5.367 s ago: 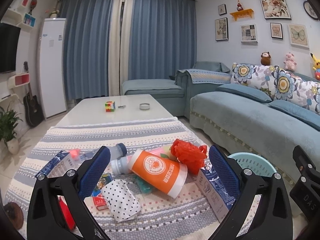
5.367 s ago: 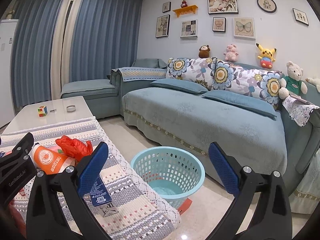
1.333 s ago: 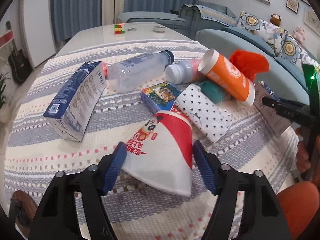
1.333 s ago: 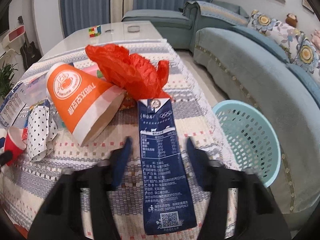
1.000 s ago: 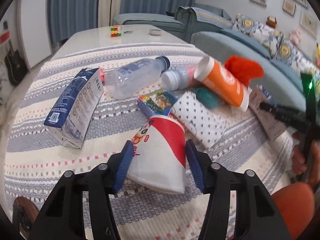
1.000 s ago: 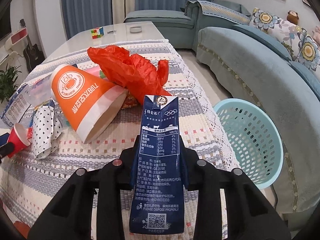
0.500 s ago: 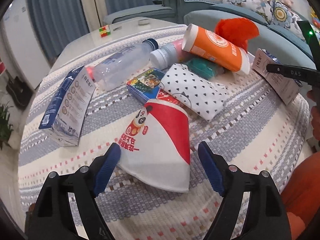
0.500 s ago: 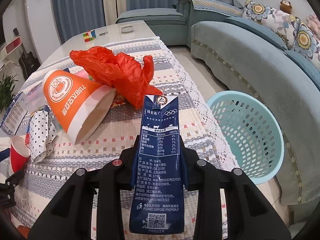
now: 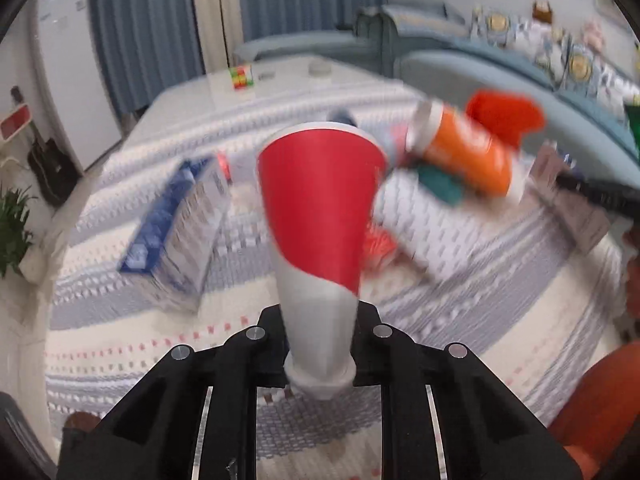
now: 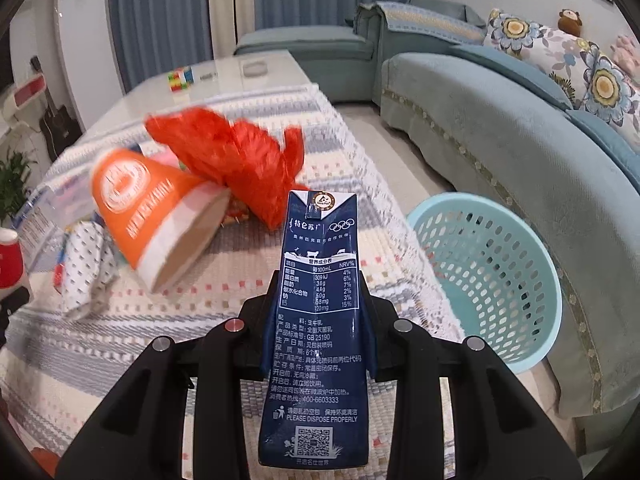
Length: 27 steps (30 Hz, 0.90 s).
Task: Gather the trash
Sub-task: 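Close the left tool on the red-white paper cone and lift it, then drop the milk carton into the blue basket with the right tool while the left tool drops the paper cone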
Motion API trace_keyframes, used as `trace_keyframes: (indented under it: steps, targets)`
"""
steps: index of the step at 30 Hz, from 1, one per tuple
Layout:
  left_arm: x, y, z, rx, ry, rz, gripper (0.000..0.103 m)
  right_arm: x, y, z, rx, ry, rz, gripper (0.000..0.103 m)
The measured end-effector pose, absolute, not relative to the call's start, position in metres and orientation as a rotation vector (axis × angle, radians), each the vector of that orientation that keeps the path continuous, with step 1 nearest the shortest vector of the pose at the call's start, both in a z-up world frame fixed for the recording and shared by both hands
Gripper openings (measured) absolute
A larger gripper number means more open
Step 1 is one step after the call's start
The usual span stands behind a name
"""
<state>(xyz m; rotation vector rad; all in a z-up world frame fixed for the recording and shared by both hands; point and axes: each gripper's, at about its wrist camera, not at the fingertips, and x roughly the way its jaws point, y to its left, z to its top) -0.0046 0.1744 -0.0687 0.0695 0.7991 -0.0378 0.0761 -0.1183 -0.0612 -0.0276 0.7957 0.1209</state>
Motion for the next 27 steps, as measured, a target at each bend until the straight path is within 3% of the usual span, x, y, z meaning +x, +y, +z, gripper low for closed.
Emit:
trace_keyframes:
  steps: [6,14,20,27]
  targets:
    - [-0.002,0.148,-0.012,0.038,0.686,-0.157,0.016,0.062,-0.141,-0.02,0.022,0.701,0.11,0.03]
    - [0.037,0.047,0.036,0.073,0.619,-0.349,0.017,0.061,-0.213,0.026,0.105,0.601,0.004,0.03]
    - [0.082,-0.036,0.027,0.087,0.696,-0.475,0.017,0.071,-0.275,0.02,0.162,0.622,-0.1,0.03]
    - [0.131,-0.112,-0.026,0.028,0.874,-0.598,0.018,0.088,-0.323,-0.024,0.213,0.715,-0.195,0.03]
